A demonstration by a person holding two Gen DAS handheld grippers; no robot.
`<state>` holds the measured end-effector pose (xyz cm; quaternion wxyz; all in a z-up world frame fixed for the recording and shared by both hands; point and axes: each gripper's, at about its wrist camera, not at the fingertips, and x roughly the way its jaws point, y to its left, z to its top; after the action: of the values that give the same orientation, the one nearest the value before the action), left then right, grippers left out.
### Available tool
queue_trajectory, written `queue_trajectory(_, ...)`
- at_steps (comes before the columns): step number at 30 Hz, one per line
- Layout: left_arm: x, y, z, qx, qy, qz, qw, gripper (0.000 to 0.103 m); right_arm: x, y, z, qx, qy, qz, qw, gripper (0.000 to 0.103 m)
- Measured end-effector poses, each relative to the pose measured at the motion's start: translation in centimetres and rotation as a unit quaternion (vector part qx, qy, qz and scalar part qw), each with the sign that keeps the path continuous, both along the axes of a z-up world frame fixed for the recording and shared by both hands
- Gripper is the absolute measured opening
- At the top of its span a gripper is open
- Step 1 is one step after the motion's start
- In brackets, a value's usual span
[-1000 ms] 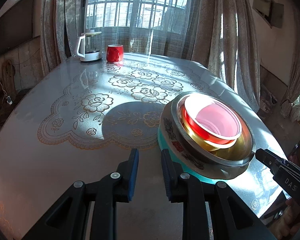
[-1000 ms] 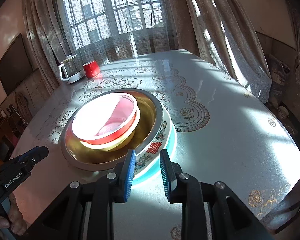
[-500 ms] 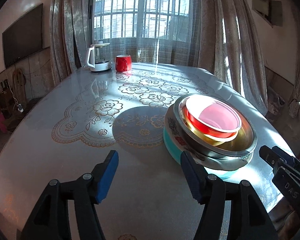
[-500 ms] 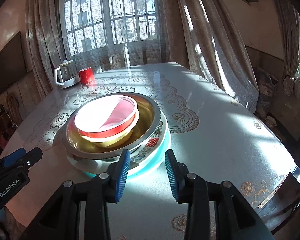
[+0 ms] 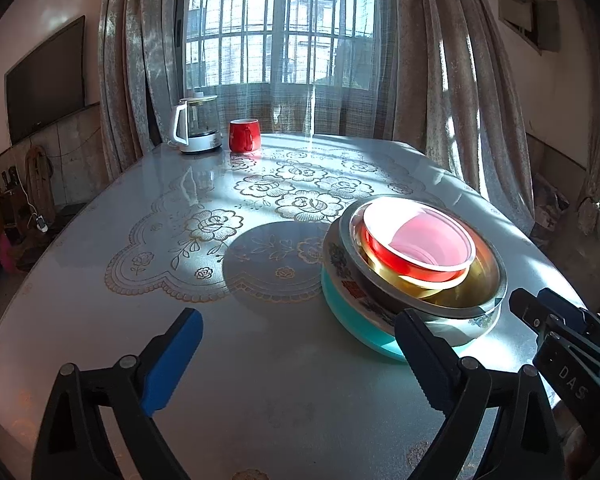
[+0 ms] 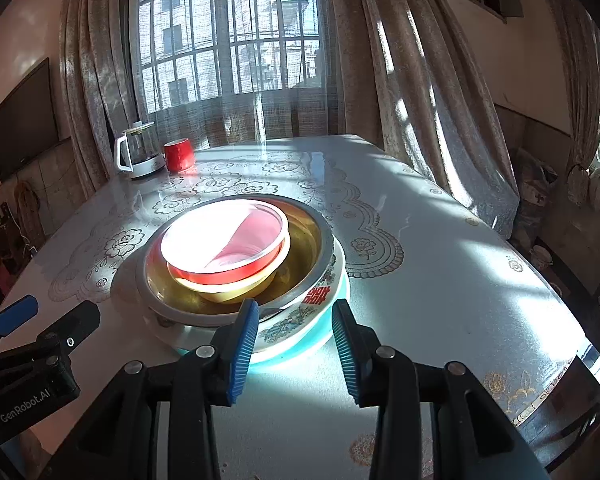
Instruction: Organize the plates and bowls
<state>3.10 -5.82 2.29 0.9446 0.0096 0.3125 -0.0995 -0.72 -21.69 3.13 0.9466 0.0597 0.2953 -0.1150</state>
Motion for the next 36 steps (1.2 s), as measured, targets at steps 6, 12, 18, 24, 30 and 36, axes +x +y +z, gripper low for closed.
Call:
queue_trajectory(6,0.2,-0.1,0.2,0.007,0.001,0.005,1.0,0.103,0.1,0.0,0.2,-0.002,-0.003,0.001,1.0,0.039)
queue_trajectory(12,0.1,-0.2,0.1,0.014,0.003,0.005,0.9999,0.103,0.2,-0.1,0.3,0.002,-0.003,0.002,1.0,0.039)
queue_trajectory(18,-0.3,-0.3,0.4,0.018,-0.007,0.005,0.9998,0.103,-0.1,0.0,0.3,0.002,-0.004,0.0,1.0,0.039)
queue_trajectory(24,-0.4,-0.3,0.6,0.017,-0.009,0.014,0.9997,0.103,-0.3,-0.1,0.3,0.004,-0.007,0.0,1.0,0.039)
queue_trajectory(30,-0.8,-0.4,0.8,0.025,-0.022,0.019,0.9993,0.103,-0.4,-0.2,0.2,0.006,-0.008,0.0,1.0,0.039)
queue_trajectory(36,-0.9,-0.4,1.1,0.015,-0.023,0.014,0.9995,0.103,-0.5,-0.2,0.4,0.005,-0.007,0.0,1.0,0.039)
